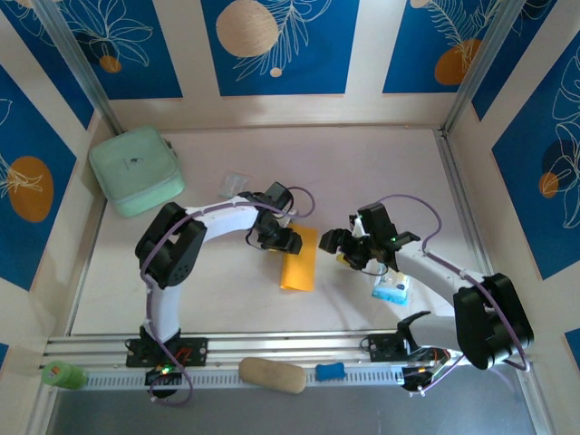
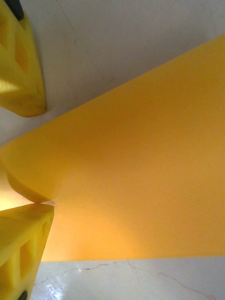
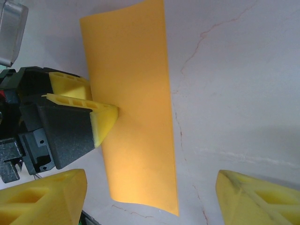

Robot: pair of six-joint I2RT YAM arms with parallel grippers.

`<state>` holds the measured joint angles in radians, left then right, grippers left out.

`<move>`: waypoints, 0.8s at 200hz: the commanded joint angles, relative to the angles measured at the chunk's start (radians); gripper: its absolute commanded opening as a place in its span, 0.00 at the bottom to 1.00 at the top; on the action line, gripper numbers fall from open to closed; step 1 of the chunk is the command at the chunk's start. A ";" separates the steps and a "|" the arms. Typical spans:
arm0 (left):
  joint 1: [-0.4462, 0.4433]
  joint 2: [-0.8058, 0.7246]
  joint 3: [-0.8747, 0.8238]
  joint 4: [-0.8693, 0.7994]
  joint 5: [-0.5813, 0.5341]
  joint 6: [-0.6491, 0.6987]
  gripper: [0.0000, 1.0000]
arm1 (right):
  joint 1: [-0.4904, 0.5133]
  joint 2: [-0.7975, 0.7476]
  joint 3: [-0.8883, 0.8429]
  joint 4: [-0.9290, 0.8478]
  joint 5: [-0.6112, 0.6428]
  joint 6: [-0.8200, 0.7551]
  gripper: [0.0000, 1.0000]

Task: Fold a paper plane with a square sheet of paper (pick it up from the middle)
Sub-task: Hold the square sheet of paper at the center of the table.

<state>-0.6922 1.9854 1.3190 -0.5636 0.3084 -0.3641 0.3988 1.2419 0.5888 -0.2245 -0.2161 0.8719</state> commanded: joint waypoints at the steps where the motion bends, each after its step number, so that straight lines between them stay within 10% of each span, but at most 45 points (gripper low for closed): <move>1: 0.002 0.076 -0.009 0.084 -0.091 0.030 0.58 | -0.003 -0.014 -0.010 -0.001 -0.018 -0.005 0.70; 56: 0.000 0.079 -0.013 0.090 -0.084 0.030 0.58 | -0.002 0.010 -0.012 0.028 -0.039 -0.003 0.62; 160: 0.000 0.085 -0.019 0.091 -0.092 0.030 0.58 | 0.103 0.225 0.080 0.134 -0.018 0.051 0.06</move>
<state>-0.6922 1.9869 1.3190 -0.5632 0.3084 -0.3641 0.4679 1.4235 0.6220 -0.1253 -0.2497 0.9024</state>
